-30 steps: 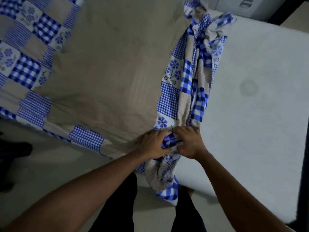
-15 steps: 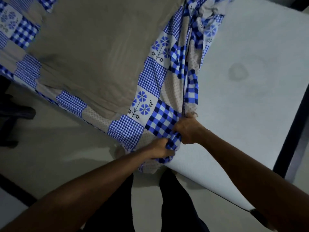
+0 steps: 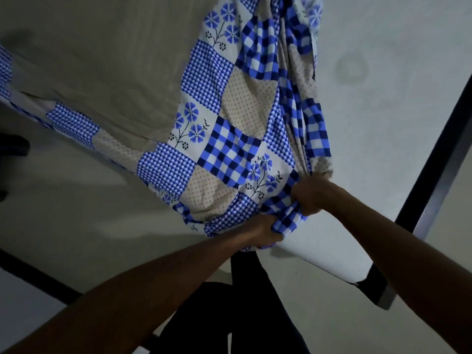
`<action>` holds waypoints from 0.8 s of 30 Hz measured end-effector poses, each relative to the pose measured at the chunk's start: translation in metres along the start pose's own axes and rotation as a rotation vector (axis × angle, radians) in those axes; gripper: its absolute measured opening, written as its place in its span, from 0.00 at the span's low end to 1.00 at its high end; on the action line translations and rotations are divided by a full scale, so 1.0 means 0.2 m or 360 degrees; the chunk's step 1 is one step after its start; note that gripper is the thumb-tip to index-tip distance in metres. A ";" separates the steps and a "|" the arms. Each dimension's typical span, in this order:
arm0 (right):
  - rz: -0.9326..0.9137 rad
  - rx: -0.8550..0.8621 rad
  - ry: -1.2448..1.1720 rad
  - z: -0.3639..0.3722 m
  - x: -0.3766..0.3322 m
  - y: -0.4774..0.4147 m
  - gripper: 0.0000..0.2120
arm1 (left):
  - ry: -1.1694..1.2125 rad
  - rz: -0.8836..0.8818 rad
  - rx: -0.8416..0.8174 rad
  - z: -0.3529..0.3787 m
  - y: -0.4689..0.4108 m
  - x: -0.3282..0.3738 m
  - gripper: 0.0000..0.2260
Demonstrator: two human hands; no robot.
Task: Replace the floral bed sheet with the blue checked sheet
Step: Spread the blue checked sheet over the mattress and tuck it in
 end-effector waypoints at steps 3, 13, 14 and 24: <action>-0.0105 0.0076 0.0096 -0.07 -0.06 0.01 0.08 | 0.0052 -0.0030 0.0059 -0.01 -0.01 -0.02 0.13; -0.0512 0.0095 0.0145 -0.13 -0.31 -0.03 0.06 | 0.0494 -0.0130 0.0612 -0.10 0.24 -0.28 0.06; -0.0541 0.0078 0.0161 -0.12 -0.33 -0.03 0.04 | 0.0504 -0.0129 0.0731 -0.09 0.28 -0.27 0.07; -0.0530 0.0266 0.0389 0.07 -0.04 0.16 0.16 | 0.0319 -0.0008 0.1074 0.44 0.26 0.02 0.10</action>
Point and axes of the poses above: each hand's wrist, its own y-axis away from the middle knuckle, its own z-axis out of the palm, x = y × z, the point moved 6 cm from there along -y, towards the middle knuckle, and after that the axes turned 9 degrees about x, right-handed, at the moved point
